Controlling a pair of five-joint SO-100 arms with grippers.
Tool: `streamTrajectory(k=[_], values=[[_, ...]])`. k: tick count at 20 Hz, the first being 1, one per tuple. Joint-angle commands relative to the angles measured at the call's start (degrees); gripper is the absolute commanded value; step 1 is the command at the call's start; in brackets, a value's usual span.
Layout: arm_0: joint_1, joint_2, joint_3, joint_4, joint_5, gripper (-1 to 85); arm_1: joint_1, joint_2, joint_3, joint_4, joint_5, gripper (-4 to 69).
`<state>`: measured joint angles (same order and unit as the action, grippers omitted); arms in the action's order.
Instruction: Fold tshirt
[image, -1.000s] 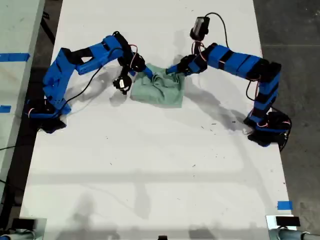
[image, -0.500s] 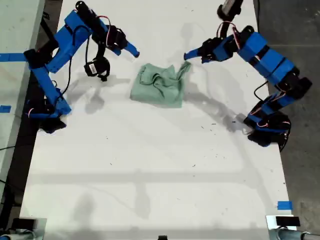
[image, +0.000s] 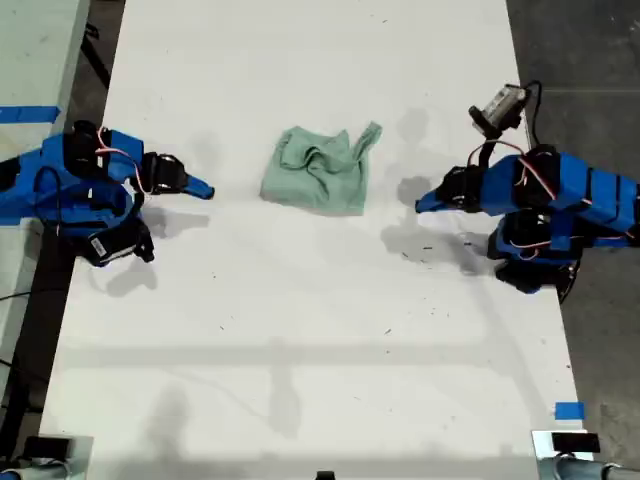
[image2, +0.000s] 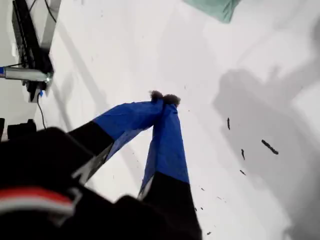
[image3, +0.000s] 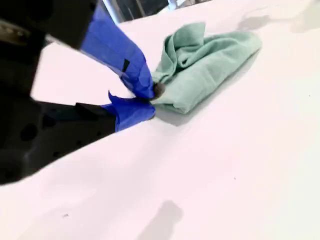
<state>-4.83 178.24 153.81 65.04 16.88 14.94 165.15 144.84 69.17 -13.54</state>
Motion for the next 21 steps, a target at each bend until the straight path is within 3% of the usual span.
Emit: streamTrajectory(k=[1,3,5,7,8,9,11,21], values=[[2.6,11.8,11.2,2.4,-5.0,0.1,-4.0,15.6,14.7,-3.4,6.4,-2.0],[2.5,12.5,19.0,2.2,-7.2,0.3,-5.4,28.6,25.2,1.0,11.1,-1.9],[1.1,12.4,19.0,12.7,-7.6,3.9,-6.3,26.5,27.2,1.6,12.7,-1.6],[-0.4,12.4,19.1,15.8,-7.5,5.5,-6.9,28.0,27.3,1.1,16.2,-1.0],[-0.6,12.4,19.0,15.8,-7.5,5.7,-6.2,28.0,27.3,1.1,14.3,-0.8],[-0.7,12.4,19.1,15.8,-7.5,5.7,-5.5,27.9,27.3,1.1,5.2,-0.6],[-0.7,12.4,19.1,15.8,-7.4,5.7,-5.4,27.9,27.2,1.5,-22.1,-0.3],[-0.7,12.4,19.1,15.8,-7.4,5.7,-5.7,28.0,27.0,2.1,-22.1,-0.8]])
